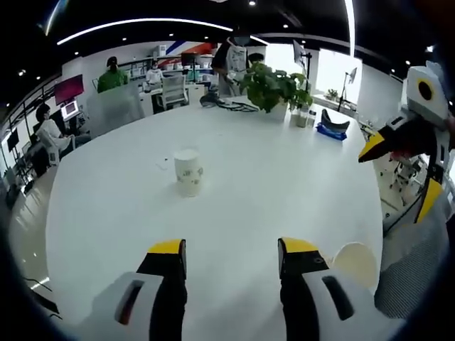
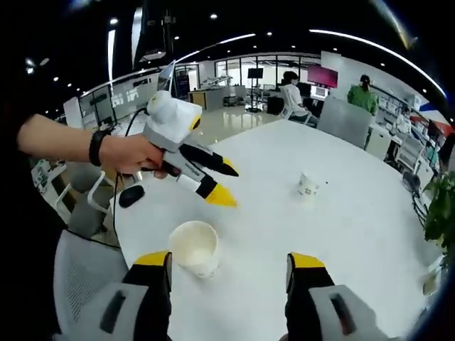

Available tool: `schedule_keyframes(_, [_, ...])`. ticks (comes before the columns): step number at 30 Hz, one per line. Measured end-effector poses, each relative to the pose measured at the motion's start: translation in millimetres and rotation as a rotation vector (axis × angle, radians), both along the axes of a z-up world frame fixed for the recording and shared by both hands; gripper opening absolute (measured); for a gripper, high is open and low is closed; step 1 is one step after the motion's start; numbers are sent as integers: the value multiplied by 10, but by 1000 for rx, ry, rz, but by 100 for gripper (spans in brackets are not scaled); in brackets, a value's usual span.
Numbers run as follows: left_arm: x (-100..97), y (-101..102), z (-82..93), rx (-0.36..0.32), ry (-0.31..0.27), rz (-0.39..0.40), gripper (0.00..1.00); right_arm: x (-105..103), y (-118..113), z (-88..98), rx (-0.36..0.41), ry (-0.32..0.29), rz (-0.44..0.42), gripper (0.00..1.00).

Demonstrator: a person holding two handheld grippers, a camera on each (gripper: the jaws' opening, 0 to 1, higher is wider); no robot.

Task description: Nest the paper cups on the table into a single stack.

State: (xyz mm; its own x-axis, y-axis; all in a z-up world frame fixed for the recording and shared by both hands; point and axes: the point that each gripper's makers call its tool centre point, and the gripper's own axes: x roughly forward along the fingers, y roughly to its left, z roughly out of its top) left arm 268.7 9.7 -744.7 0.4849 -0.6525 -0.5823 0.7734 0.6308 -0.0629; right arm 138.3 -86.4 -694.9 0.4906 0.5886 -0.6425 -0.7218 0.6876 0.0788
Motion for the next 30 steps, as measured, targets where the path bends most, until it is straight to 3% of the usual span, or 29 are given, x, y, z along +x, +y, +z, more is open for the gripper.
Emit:
schedule_keyframes(10, [249, -120, -12, -27, 23, 54, 53, -208, -263, -115, 43, 26, -101, 69])
schedule_keyframes(19, [705, -300, 4, -49, 22, 106, 56, -366, -368, -115, 67, 33, -174, 70])
schedule_keyframes(30, [1295, -620, -133, -82, 35, 165, 56, -447, -515, -253, 84, 57, -227, 69])
